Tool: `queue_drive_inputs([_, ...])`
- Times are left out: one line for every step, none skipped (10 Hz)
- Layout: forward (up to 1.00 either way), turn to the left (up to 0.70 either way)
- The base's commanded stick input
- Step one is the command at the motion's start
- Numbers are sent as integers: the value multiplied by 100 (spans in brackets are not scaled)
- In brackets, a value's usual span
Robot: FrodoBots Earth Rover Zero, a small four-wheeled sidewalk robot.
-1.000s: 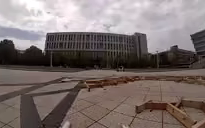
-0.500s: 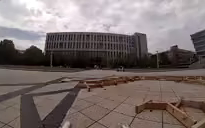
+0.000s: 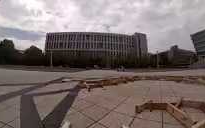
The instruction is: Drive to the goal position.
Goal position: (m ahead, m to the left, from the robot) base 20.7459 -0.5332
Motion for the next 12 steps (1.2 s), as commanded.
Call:
queue_drive_inputs([6,1])
queue_drive_inputs([6,0])
queue_drive_inputs([6,0])
queue_drive_inputs([6,0])
queue_drive_inputs([6,1])
queue_drive_inputs([6,1])
queue_drive_inputs([6,0])
queue_drive_inputs([6,0])
queue_drive_inputs([6,0])
queue_drive_inputs([6,1])
queue_drive_inputs([6,0])
queue_drive_inputs([6,1])
